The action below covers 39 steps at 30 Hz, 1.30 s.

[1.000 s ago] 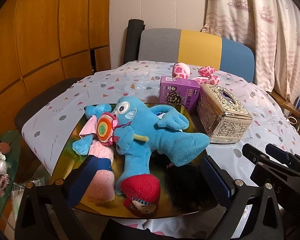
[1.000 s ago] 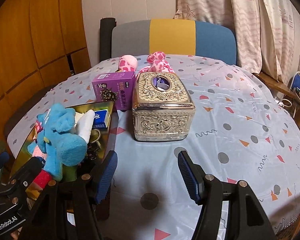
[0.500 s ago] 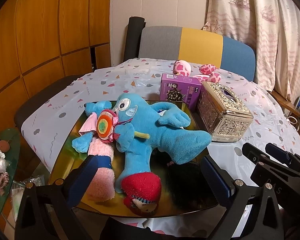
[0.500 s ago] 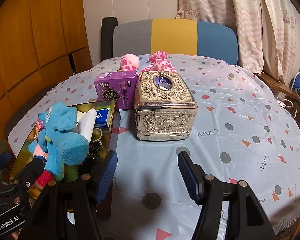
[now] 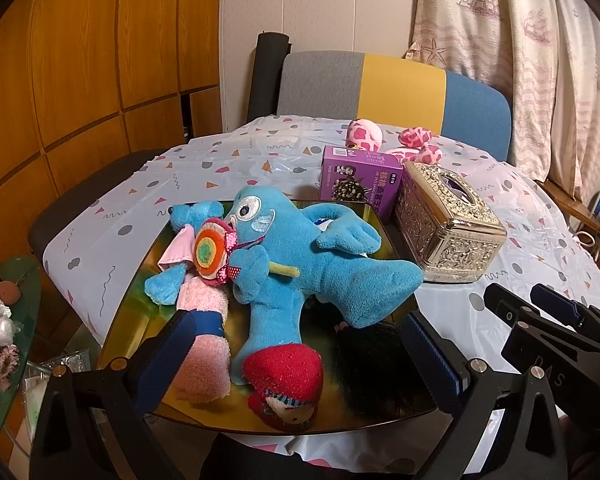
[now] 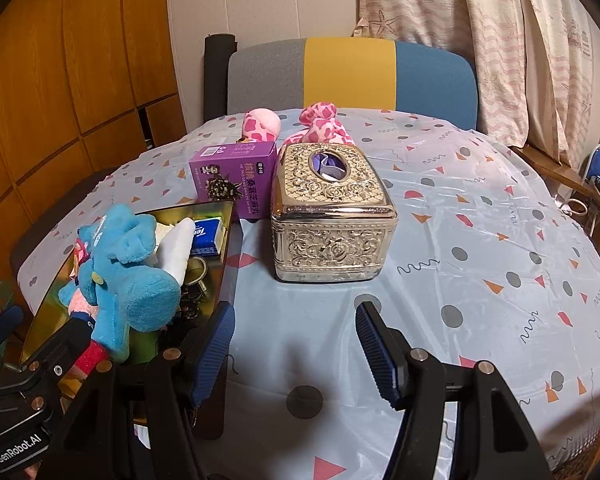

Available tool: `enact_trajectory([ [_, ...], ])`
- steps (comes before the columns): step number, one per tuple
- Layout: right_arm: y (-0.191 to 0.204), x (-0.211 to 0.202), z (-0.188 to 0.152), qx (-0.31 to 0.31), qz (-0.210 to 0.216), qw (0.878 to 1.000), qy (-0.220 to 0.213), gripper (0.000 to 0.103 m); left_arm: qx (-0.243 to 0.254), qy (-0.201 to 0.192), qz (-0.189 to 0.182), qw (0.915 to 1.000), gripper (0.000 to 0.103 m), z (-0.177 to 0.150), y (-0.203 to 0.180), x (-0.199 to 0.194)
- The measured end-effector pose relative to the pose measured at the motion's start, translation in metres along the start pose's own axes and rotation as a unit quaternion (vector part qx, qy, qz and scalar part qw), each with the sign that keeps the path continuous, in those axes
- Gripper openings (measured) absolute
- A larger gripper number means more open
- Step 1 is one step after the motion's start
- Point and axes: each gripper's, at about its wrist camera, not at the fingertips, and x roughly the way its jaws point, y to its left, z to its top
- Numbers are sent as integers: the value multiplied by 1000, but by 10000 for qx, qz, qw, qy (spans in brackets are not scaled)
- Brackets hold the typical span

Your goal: Organize soft objects

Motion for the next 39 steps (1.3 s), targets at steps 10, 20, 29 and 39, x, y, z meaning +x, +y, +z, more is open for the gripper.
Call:
enact_trajectory([
  [10,0,0,0,-3,-5,10000,3,64,-2,3,-3,10000,103,0,0,0],
  [20,0,0,-1,-4,9,10000,3,64,-2,14,-4,10000,103,-1,1,0],
  [29,0,0,-1,-7,25,10000,12,64,1,19,-4,10000,103,0,1,0],
  [39,0,2,-3,-5,33,10000,29,64,-7,22,-7,10000,103,-1,1,0],
])
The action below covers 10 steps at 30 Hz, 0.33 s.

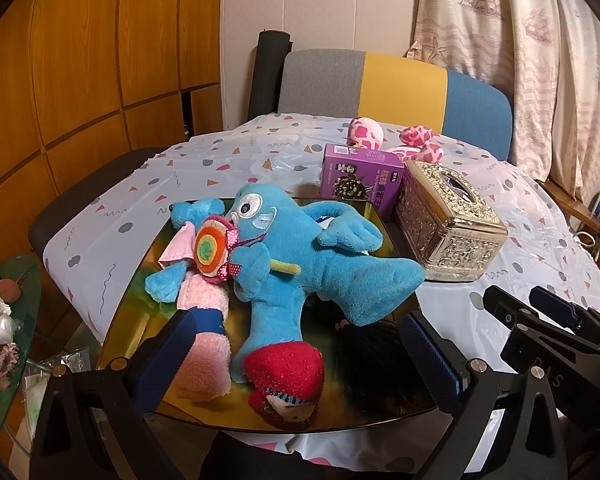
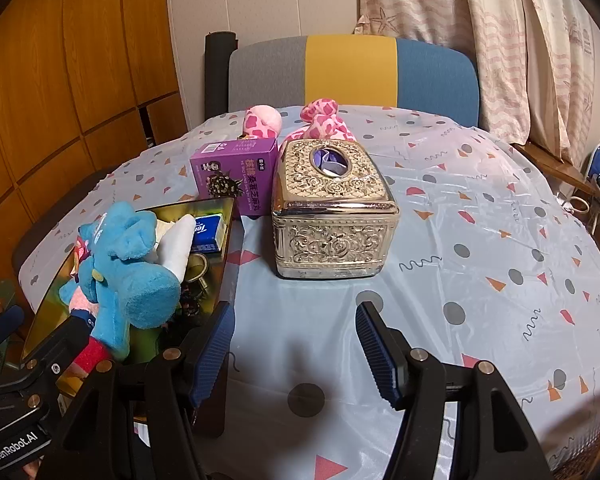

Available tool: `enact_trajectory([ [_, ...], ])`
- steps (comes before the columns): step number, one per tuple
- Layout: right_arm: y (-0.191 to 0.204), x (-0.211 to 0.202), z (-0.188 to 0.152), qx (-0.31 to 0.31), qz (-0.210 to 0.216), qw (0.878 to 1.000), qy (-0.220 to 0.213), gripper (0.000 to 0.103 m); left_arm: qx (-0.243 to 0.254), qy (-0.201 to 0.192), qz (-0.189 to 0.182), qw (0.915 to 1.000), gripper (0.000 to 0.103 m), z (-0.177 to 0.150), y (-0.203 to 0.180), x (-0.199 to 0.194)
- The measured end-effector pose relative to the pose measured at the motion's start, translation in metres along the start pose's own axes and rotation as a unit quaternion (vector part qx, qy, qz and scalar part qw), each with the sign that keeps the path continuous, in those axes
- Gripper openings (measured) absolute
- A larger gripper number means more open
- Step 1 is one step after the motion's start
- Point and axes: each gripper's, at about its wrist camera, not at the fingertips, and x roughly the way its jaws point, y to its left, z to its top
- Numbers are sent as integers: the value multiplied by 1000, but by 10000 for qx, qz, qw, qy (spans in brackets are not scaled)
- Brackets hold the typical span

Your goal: Organize soft objects

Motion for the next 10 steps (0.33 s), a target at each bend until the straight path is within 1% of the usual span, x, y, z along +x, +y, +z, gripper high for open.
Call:
enact_trajectory([
  [3,0,1,-2,8,1,10000,15,64,-12,12,58,10000,102,0,1,1],
  [5,-1,2,-2,24,3,10000,30,64,-12,-33,56,10000,98,0,1,0],
  [9,-3,4,-2,50,16,10000,60,64,-9,-111,67,9999,98,1,1,-1],
  [10,-5,5,-1,63,20,10000,70,64,-12,-99,68,9999,100,1,1,0],
])
